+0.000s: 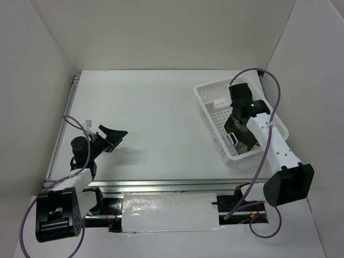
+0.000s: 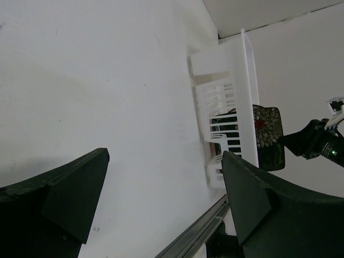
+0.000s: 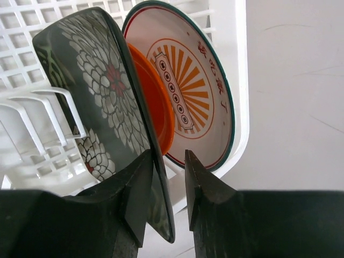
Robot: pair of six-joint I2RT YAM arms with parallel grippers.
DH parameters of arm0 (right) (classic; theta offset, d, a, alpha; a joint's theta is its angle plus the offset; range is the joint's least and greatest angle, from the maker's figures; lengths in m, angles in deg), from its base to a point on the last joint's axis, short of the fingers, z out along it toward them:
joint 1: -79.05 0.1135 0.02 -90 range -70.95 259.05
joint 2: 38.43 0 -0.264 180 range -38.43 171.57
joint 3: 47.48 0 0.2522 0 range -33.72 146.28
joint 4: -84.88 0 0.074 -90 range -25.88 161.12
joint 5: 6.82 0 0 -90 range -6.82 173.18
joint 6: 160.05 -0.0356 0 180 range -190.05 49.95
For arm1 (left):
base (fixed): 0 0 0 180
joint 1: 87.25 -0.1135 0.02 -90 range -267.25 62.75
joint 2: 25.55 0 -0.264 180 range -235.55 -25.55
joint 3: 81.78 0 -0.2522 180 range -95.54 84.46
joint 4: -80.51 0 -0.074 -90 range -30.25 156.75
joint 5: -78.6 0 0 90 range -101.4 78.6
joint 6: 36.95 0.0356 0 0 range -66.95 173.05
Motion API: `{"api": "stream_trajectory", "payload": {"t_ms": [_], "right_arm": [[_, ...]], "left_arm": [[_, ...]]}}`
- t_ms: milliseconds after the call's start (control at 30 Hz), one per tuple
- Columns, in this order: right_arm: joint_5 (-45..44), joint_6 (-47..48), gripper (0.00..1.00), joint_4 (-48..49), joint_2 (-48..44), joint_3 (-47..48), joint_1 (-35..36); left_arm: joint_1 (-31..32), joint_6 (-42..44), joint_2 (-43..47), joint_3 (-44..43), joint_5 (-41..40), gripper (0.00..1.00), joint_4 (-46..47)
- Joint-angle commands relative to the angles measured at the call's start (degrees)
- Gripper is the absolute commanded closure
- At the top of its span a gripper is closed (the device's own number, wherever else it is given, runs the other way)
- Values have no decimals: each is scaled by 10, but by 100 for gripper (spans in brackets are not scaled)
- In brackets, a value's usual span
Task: Load the plates into the dish rack
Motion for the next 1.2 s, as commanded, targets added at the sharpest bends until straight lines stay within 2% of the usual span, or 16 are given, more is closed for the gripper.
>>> {"api": "stream_trajectory", "payload": {"t_ms": [0, 233, 300, 333, 367, 400, 467, 500, 567, 767, 800, 900, 933, 1000, 1033, 1167], "right_arm": [[-28, -15, 63, 6, -10, 42, 0], [-21, -41, 60, -12, -32, 103, 6], [-19, -74, 56, -33, -32, 135, 23], [-12, -90, 52, -43, -25, 183, 28], [6, -108, 32, -67, -19, 210, 35], [12, -130, 24, -79, -4, 241, 54], [38, -195, 1, -102, 18, 328, 94], [49, -213, 0, -101, 22, 351, 94], [78, -234, 0, -59, 21, 372, 150], [212, -278, 0, 167, -14, 263, 256], [262, -282, 0, 205, -23, 205, 263], [323, -293, 0, 362, -64, 72, 289], [321, -291, 0, 422, -73, 43, 299], [259, -280, 0, 461, -89, -21, 342], [205, -279, 0, 500, -91, -40, 356], [148, -326, 0, 585, -118, -126, 385]], "left_arm": [[-5, 7, 1, -8, 11, 1, 32], [-5, 14, 13, -10, 4, 1, 15], [-6, 17, 16, -11, 2, 0, 10], [-6, 19, 21, -12, 1, 1, 3], [-6, 21, 25, -12, -1, 1, -1], [-6, 30, 33, -12, -5, 1, -2], [-6, 47, 47, -13, -19, 1, -19], [-6, 53, 51, -15, -23, 0, -27], [-6, 64, 62, -22, -32, 1, -52], [-3, 97, 89, -50, -42, 0, -87], [1, 101, 98, -59, -42, 0, -88], [29, 137, 122, -96, -70, 1, -136], [57, 150, 129, -108, -89, 1, -156], [103, 189, 143, -144, -148, 1, -203], [108, 202, 144, -156, -163, 1, -218], [155, 259, 151, -203, -207, 1, -273]]}}
